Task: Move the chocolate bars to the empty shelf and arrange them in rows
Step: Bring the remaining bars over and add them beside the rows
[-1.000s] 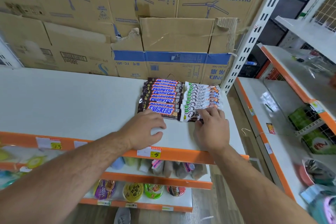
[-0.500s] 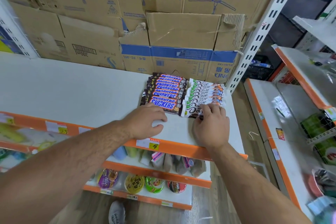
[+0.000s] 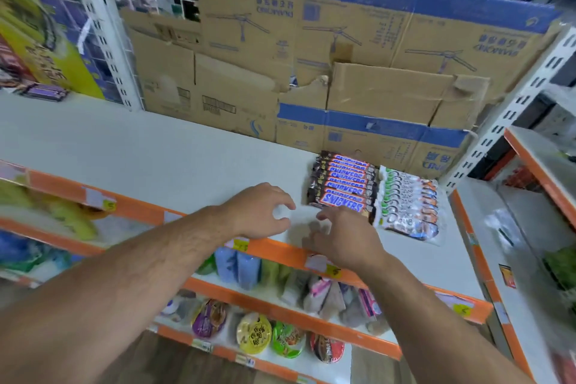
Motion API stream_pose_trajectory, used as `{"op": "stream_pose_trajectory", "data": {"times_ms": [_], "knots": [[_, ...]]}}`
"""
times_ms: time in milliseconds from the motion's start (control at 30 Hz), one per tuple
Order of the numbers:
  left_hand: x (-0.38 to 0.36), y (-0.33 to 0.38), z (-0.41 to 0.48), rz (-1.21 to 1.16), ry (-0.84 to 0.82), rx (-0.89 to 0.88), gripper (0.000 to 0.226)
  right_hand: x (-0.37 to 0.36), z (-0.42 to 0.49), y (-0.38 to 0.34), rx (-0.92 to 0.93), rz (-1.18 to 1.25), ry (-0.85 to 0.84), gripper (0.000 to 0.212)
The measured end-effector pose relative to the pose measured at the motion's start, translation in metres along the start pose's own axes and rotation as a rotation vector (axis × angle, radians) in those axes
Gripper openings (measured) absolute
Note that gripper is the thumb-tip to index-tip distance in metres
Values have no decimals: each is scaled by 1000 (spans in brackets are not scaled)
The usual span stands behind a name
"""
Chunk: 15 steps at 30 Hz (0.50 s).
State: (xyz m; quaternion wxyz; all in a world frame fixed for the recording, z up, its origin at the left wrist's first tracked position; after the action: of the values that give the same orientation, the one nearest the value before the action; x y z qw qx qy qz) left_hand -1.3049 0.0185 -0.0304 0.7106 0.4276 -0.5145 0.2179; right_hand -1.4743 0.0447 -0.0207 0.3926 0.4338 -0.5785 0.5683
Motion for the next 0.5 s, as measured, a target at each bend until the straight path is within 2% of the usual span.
{"op": "stream_pose_trajectory", "data": {"times_ms": [133, 300, 500], "knots": [[42, -61, -48, -41, 35, 68, 36, -17, 10, -84, 32, -18, -44, 45], [102, -152, -123, -44, 74, 167, 37, -49, 23, -207, 106, -22, -88, 43], [169, -251, -223, -47, 203, 317, 35, -91, 32, -351, 233, 7, -134, 42]]}}
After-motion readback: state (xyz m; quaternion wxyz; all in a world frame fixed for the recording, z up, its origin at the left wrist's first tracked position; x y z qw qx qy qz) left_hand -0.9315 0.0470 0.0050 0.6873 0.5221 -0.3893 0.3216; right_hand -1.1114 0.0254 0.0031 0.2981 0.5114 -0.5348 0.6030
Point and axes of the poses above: each hand's wrist, its own z-axis towards the middle knuckle, its own x-axis out of the back of the hand, y = z × x, the point moved 7 cm from there along z, towards the middle knuckle, and after that the axes turned 9 degrees about -x, right-handed, at the moved point
